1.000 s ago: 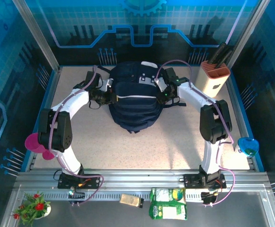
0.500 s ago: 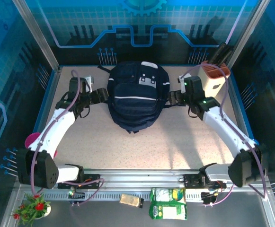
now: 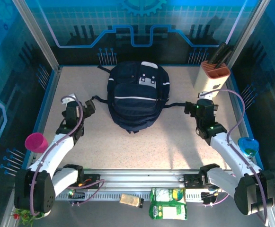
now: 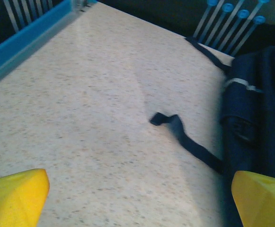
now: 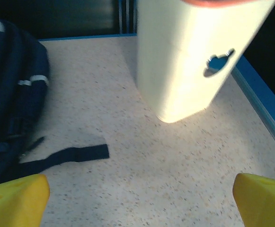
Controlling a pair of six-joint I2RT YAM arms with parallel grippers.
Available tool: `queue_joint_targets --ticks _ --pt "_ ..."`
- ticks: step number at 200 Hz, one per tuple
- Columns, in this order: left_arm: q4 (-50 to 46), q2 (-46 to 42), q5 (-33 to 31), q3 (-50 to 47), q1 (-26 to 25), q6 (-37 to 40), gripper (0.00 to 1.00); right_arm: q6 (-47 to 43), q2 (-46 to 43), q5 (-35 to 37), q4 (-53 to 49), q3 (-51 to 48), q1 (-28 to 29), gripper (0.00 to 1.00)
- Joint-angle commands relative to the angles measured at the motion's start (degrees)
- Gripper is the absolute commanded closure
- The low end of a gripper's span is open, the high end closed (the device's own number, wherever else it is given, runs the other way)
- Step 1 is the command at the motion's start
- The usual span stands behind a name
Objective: Pack the student bag
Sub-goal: Reset both arms
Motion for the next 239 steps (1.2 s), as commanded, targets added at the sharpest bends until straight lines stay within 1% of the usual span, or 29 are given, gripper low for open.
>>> queue_joint_targets --ticks 1,24,31,49,53,79,92,108,116,125,146,161,173,187,204,220,228,239 --pt "12.72 0.35 -5.73 -3.99 0.65 2.15 0.01 2.39 -0.68 4.33 7.77 -3.97 -2.39 0.00" --pt "19.71 2.94 -5.77 -7.30 0.98 5.35 0.01 1.57 0.81 3.66 10.69 -7.38 -5.59 0.00" --pt "22.00 3.96 -4.73 -8.07 1.08 6.59 0.01 0.86 1.63 2.76 11.83 -8.30 -6.39 0.00" --pt "29.52 7.37 1.18 -10.32 1.40 11.28 0.01 -2.20 3.71 -0.34 16.96 -10.85 -7.48 0.00" --pt "31.16 8.12 2.80 -10.62 1.44 12.25 0.01 -3.27 4.64 -1.38 20.43 -11.70 -7.61 0.00" --pt "41.39 14.49 12.49 -12.04 1.70 17.37 0.01 -6.57 9.96 -4.52 32.19 -14.26 -8.02 0.00" --pt "44.62 17.42 14.92 -11.93 1.77 18.83 0.01 -7.74 13.16 -7.38 38.89 -15.32 -8.31 0.00" --pt "45.16 20.02 16.51 -11.25 2.63 18.35 0.01 -9.50 16.35 -11.19 43.58 -15.32 -8.57 0.00" --pt "46.14 21.25 18.09 -11.28 3.20 18.19 0.01 -10.57 17.12 -14.28 45.09 -15.55 -8.68 0.00" --pt "47.26 22.43 19.73 -11.34 3.51 18.28 0.01 -11.28 18.19 -16.67 49.20 -16.44 -8.89 0.00" --pt "52.00 26.34 21.10 -11.92 3.82 18.35 0.01 -11.35 21.40 -20.45 55.72 -17.92 -9.48 0.00" --pt "55.80 28.70 21.11 -12.88 3.84 18.26 0.01 -11.75 24.43 -21.36 60.17 -18.72 -9.55 0.00" --pt "57.24 30.01 20.90 -12.97 3.88 18.41 0.01 -11.74 25.92 -22.03 61.71 -18.71 -9.55 0.00" --pt "55.60 29.94 19.83 -12.09 3.82 18.18 0.01 -12.10 27.77 -22.69 62.94 -18.48 -9.55 0.00" --pt "51.27 29.75 20.44 -10.05 3.74 18.34 0.01 -13.08 31.13 -23.08 66.63 -18.39 -8.92 0.00" --pt "49.17 29.79 18.61 -9.00 3.64 18.18 0.01 -13.65 30.17 -23.15 61.80 -16.86 -8.48 0.00" --pt "49.34 29.87 18.35 -9.03 3.64 18.08 0.01 -13.80 30.86 -22.39 61.73 -16.16 -8.29 0.00" --pt "49.12 29.84 18.00 -8.89 3.61 18.08 0.01 -12.87 30.38 -20.16 57.07 -14.13 -8.15 0.00"
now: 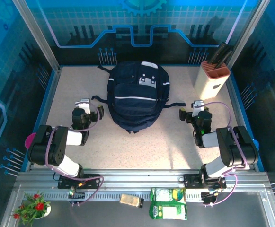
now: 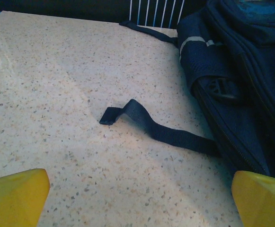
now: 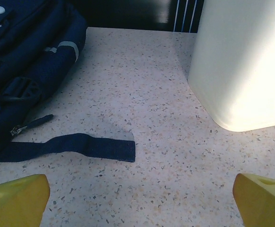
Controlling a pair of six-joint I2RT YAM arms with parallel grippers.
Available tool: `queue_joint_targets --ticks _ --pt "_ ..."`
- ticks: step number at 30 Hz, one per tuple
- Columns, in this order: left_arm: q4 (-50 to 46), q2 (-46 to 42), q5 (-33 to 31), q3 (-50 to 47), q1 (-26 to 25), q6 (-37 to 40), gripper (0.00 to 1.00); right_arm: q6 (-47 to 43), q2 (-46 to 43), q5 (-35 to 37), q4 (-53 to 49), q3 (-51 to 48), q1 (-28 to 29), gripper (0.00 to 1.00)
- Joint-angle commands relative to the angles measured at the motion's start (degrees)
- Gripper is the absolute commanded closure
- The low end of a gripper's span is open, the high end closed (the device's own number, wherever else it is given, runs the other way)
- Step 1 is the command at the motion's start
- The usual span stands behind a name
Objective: Pack the student bag
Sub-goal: Reset both arms
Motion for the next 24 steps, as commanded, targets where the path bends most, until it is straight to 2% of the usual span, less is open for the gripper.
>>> queue_joint_targets --ticks 1,5,10,13,24 --pt "-0.71 0.13 -0.69 1.64 0.37 1.12 0.01 -0.61 0.16 2.13 -2.29 3.68 0.47 0.00" --pt "-0.47 0.16 -0.77 1.48 0.25 1.25 0.01 -0.62 0.43 3.75 -3.36 4.56 0.80 0.00" --pt "-2.00 0.11 3.39 2.32 0.00 3.01 0.01 -0.66 0.43 3.72 -3.41 4.56 0.78 0.00" --pt "-2.18 0.22 0.91 2.47 -0.43 2.72 0.01 -0.61 0.43 3.73 -3.42 4.63 0.81 0.00" --pt "-2.39 0.36 0.93 2.63 -0.32 2.50 0.01 -0.62 0.43 3.73 -3.39 4.58 0.83 0.00"
